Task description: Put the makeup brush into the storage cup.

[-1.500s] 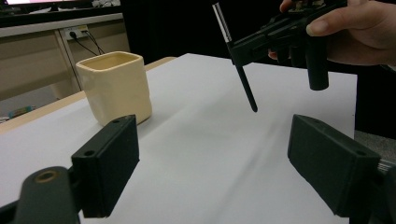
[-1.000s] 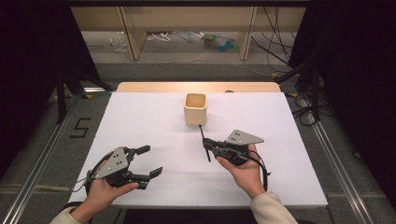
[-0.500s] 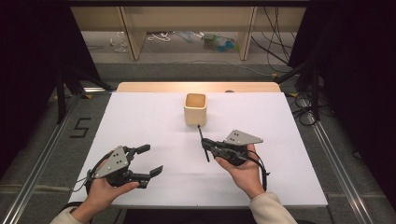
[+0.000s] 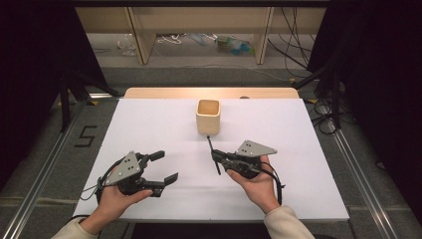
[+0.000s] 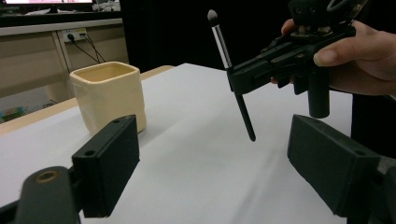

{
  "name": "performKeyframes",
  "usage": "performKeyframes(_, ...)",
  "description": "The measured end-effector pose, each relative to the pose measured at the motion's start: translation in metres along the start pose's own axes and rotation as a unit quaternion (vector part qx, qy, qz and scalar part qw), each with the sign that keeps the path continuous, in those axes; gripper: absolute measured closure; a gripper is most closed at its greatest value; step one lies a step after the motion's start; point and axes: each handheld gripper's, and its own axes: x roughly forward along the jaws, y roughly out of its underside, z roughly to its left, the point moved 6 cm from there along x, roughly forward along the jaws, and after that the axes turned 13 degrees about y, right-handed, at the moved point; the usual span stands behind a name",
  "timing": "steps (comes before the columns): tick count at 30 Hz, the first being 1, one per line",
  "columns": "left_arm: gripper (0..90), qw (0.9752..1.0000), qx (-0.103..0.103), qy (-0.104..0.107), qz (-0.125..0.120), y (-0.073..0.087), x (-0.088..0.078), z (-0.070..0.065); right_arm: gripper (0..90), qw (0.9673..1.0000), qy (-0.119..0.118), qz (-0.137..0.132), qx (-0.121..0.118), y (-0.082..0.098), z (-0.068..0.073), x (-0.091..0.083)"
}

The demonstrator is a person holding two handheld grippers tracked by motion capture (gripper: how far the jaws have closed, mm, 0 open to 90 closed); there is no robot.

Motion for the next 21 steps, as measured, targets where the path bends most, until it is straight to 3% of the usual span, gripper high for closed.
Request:
performKeyframes(9, 18.5, 0.9999, 0.005, 0.014, 0.0, -0.009, 0.018, 0.003, 84.5, 1.0, 0.004, 0.0, -0.004, -0.001, 0.003, 0.001)
performKeyframes(10, 19.1, 0.9999, 0.003, 0.017, 0.001, -0.009, 0.02, 0.004, 84.5, 1.0, -0.004, 0.0, -0.001, -0.001, 0.004, 0.002)
performKeyframes(13, 19.7, 0.9998, -0.001, 0.022, 0.0, -0.011, 0.027, 0.005, 84.5, 0.9999, 0.002, 0.001, -0.012, -0.001, 0.003, 0.002)
performKeyframes(20, 20.3, 0.9995, -0.005, 0.03, -0.004, -0.017, 0.04, 0.008, 84.5, 1.0, -0.001, -0.002, -0.009, -0.001, 0.006, 0.003)
performKeyframes(21, 20.6, 0.9995, -0.009, 0.031, -0.006, -0.018, 0.042, 0.009, 84.5, 1.0, -0.007, 0.001, 0.001, -0.001, 0.008, 0.003)
